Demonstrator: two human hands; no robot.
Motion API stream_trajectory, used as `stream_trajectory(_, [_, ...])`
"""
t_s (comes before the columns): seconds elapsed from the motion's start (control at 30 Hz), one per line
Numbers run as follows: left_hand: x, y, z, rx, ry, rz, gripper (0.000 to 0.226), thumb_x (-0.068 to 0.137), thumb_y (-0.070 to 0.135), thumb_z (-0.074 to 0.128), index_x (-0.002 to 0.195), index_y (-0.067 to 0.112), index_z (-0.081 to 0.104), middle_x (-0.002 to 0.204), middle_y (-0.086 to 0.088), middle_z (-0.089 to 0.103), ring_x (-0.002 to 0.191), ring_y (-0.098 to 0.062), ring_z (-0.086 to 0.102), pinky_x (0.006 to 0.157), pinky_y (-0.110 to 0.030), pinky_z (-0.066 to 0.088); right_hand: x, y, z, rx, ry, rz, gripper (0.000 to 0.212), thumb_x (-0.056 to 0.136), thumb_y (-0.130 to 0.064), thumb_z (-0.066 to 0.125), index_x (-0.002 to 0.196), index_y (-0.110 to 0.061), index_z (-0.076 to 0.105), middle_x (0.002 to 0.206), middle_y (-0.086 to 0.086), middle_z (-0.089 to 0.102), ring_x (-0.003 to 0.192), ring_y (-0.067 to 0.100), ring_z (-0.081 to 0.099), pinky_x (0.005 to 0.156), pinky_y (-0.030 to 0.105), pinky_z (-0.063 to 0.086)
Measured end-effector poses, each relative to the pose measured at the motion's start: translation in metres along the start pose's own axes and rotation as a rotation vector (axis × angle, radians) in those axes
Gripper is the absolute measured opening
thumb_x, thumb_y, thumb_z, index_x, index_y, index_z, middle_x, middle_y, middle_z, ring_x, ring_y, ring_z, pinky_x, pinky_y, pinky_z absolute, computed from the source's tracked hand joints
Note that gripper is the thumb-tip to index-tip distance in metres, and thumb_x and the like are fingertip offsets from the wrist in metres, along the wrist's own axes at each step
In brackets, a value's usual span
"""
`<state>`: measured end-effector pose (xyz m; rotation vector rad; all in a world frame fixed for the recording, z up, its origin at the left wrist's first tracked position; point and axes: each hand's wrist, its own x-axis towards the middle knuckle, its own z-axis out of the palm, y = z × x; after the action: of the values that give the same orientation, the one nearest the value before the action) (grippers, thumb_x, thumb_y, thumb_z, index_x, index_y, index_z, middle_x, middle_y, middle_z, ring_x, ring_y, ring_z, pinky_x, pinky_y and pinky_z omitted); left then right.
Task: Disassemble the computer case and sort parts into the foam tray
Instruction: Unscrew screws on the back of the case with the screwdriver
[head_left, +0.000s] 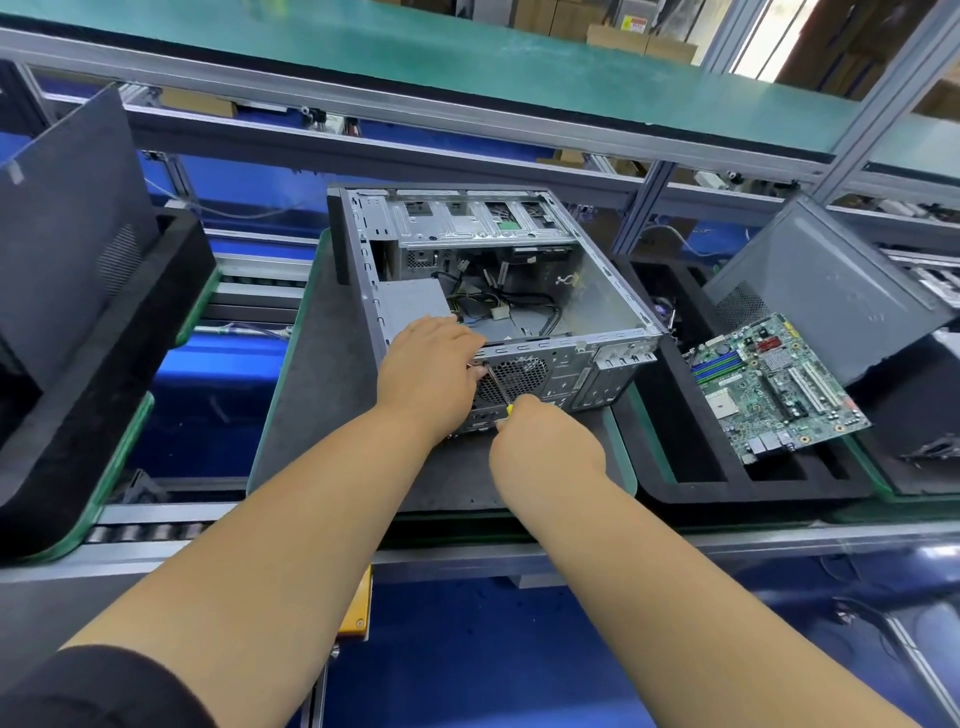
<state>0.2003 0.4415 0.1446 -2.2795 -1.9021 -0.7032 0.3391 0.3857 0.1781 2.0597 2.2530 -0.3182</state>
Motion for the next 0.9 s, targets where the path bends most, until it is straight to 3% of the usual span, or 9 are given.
stream_trajectory(0.1, [0.000, 0.000, 0.000, 0.000, -0.003, -0.008, 0.032, 0.093, 0.038, 0.058, 0.121, 0.023, 0.064, 0.123, 0.005, 0.063, 0.118, -0.019, 0.050, 0.107, -0.033, 0.031, 0.001, 0.006, -0.008, 0.262, -0.008, 0.005, 0.021, 0.100, -0.031, 0.046, 0.095, -0.011, 0.051, 0.097, 0.008, 0.059, 0.093, 0.030, 0.059, 0.071, 0.031, 0.038])
stream_trajectory(0.17, [-0.001, 0.000, 0.000, -0.002, 0.001, -0.008, 0.032, 0.093, 0.038, 0.058, 0.121, 0.023, 0.064, 0.123, 0.005, 0.063, 0.119, -0.019, 0.050, 0.107, -0.033, 0.030, 0.000, 0.014, -0.009, 0.629, -0.092, 0.083, 0.032, 0.099, -0.038, 0.050, 0.087, -0.009, 0.053, 0.080, 0.007, 0.056, 0.068, 0.025, 0.052, 0.063, 0.031, 0.040])
stream_trajectory(0.3, [-0.001, 0.000, -0.001, -0.010, 0.014, -0.010, 0.030, 0.092, 0.037, 0.060, 0.118, 0.023, 0.065, 0.119, 0.006, 0.063, 0.116, -0.019, 0.051, 0.107, -0.032, 0.030, -0.003, 0.032, -0.006, 1.505, -0.521, 0.390, 0.048, 0.098, -0.040, 0.053, 0.080, 0.000, 0.071, 0.065, 0.006, 0.051, 0.044, 0.011, 0.039, 0.046, 0.021, 0.036])
stream_trajectory(0.37, [-0.001, 0.000, -0.001, -0.005, 0.013, -0.006, 0.030, 0.092, 0.037, 0.059, 0.118, 0.022, 0.065, 0.119, 0.005, 0.064, 0.116, -0.019, 0.051, 0.106, -0.032, 0.031, -0.003, 0.039, -0.003, 1.769, -0.697, 0.420, 0.054, 0.100, -0.038, 0.049, 0.073, 0.003, 0.072, 0.070, 0.009, 0.054, 0.044, 0.009, 0.040, 0.048, 0.020, 0.037])
stream_trajectory(0.43, [-0.001, 0.001, -0.001, -0.002, 0.021, -0.005, 0.030, 0.092, 0.037, 0.060, 0.117, 0.022, 0.066, 0.118, 0.005, 0.064, 0.115, -0.020, 0.052, 0.104, -0.032, 0.032, -0.004, 0.041, 0.000, 1.891, -0.757, 0.410, 0.048, 0.100, -0.037, 0.048, 0.073, -0.002, 0.066, 0.071, 0.008, 0.056, 0.039, 0.007, 0.036, 0.041, 0.018, 0.035])
stream_trajectory(0.57, [-0.001, 0.001, -0.001, 0.007, 0.021, -0.003, 0.029, 0.092, 0.037, 0.059, 0.116, 0.022, 0.066, 0.117, 0.005, 0.065, 0.114, -0.019, 0.052, 0.104, -0.032, 0.033, -0.009, 0.036, 0.005, 1.930, -0.783, 0.363, 0.038, 0.100, -0.039, 0.047, 0.079, -0.009, 0.056, 0.050, -0.004, 0.038, 0.030, 0.006, 0.024, 0.033, 0.020, 0.023])
stream_trajectory(0.67, [-0.001, 0.001, -0.001, 0.005, 0.019, -0.005, 0.029, 0.092, 0.037, 0.059, 0.116, 0.022, 0.066, 0.118, 0.005, 0.065, 0.115, -0.019, 0.052, 0.104, -0.032, 0.032, -0.010, 0.032, 0.005, 1.816, -0.669, 0.362, 0.040, 0.102, -0.040, 0.044, 0.076, -0.011, 0.053, 0.048, -0.004, 0.033, 0.031, 0.007, 0.021, 0.033, 0.020, 0.021])
stream_trajectory(0.83, [-0.001, 0.001, 0.000, 0.001, 0.017, -0.009, 0.028, 0.092, 0.037, 0.059, 0.115, 0.023, 0.065, 0.117, 0.006, 0.064, 0.114, -0.019, 0.052, 0.104, -0.032, 0.032, -0.012, 0.018, 0.001, 1.318, -0.361, 0.318, 0.043, 0.106, -0.040, 0.039, 0.076, -0.011, 0.051, 0.049, 0.000, 0.037, 0.036, 0.011, 0.023, 0.039, 0.022, 0.021])
stream_trajectory(0.9, [-0.001, 0.000, 0.001, 0.003, 0.016, -0.007, 0.027, 0.092, 0.036, 0.059, 0.115, 0.022, 0.065, 0.117, 0.006, 0.064, 0.114, -0.019, 0.051, 0.105, -0.032, 0.031, -0.012, 0.015, -0.003, 1.024, -0.236, 0.253, 0.043, 0.105, -0.039, 0.039, 0.075, -0.011, 0.053, 0.055, 0.002, 0.043, 0.043, 0.014, 0.032, 0.047, 0.027, 0.028])
